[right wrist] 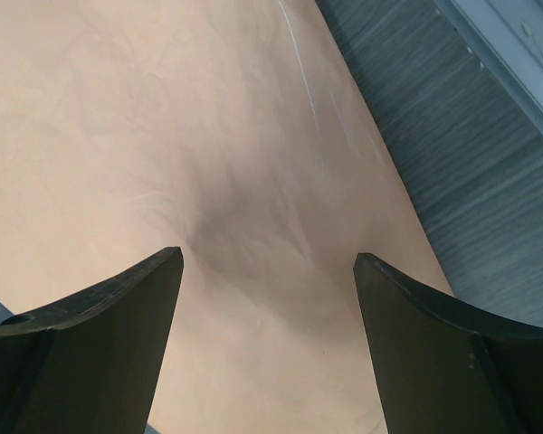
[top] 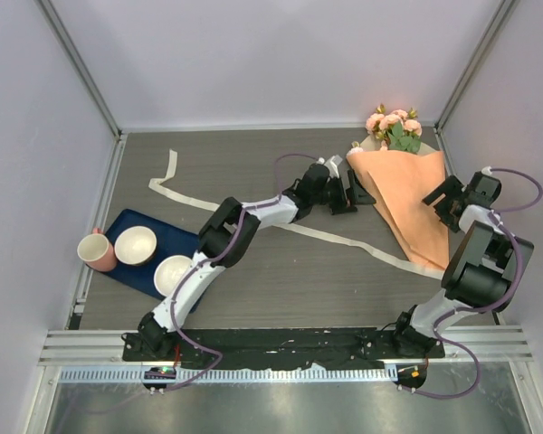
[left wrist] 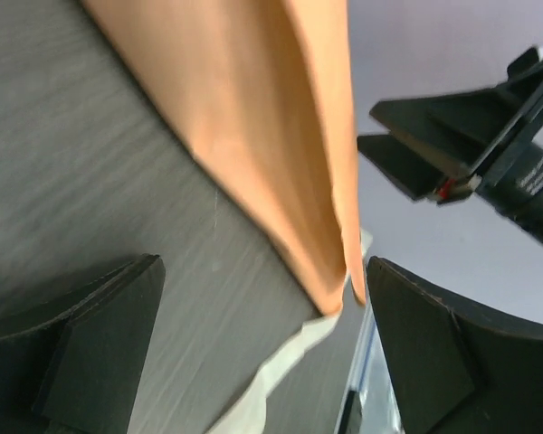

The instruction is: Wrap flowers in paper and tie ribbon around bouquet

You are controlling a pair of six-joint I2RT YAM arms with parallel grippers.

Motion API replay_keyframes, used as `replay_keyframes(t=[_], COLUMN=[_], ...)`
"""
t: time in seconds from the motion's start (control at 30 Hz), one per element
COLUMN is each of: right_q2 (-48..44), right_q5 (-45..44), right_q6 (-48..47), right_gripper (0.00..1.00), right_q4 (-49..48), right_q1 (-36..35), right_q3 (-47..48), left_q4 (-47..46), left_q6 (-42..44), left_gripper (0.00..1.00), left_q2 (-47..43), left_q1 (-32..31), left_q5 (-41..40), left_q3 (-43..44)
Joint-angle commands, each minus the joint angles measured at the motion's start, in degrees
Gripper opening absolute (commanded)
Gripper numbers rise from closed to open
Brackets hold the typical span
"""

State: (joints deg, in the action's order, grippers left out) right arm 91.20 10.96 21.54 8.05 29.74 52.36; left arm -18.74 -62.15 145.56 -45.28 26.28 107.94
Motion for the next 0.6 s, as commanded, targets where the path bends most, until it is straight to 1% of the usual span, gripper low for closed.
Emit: replay_keyframes(t=[0.0, 0.07, 0.13, 0.27, 0.33, 0.37, 0.47, 0.57], right_q2=[2.14, 1.44, 0.48, 1.00, 0.56, -0.40, -1.98, -2.60], right_q5=[3.19, 1.79, 2.22, 2.48, 3.36, 3.36, 2.93, 3.01], right_q6=[-2.20, -1.42, -0.54, 0.17, 0.61, 1.39, 1.93, 2.01], right_gripper=[0.83, 0.84, 0.84, 0.84, 0.83, 0.83, 0.83, 0.82], right_q4=[-7.44, -7.26, -7.00, -2.79, -1.82, -1.90, -1.47, 0.03], right_q1=[0.41, 0.85, 0.94, 0.94, 0.94, 0.94, 0.94, 0.94], right_q3=[2.66, 2.66, 3.10, 6.34, 7.14, 6.97, 6.62, 7.14], left_q4=[-1.22, 0.71, -0.32, 4.76, 6.60, 6.53, 5.65, 5.03], left_q6=[-3.77, -4.38, -5.43, -9.47, -12.55, -12.90, -13.61, -16.15], left_gripper=[1.00, 1.00, 1.00, 1.00, 1.00, 1.00, 1.00, 1.00], left_q2=[3.40, 4.56, 6.05, 8.78, 8.00, 7.38, 4.83, 5.26], left_q1=[-2.18, -3.41, -4.64, -7.10, -7.89, -8.85, -10.88, -12.20], left_q5=[-6.74, -9.65, -14.04, -20.65, -24.24, -28.09, -34.34, -35.42], left_q3=[10.09, 12.45, 13.08, 15.55, 14.15, 11.70, 7.04, 6.23])
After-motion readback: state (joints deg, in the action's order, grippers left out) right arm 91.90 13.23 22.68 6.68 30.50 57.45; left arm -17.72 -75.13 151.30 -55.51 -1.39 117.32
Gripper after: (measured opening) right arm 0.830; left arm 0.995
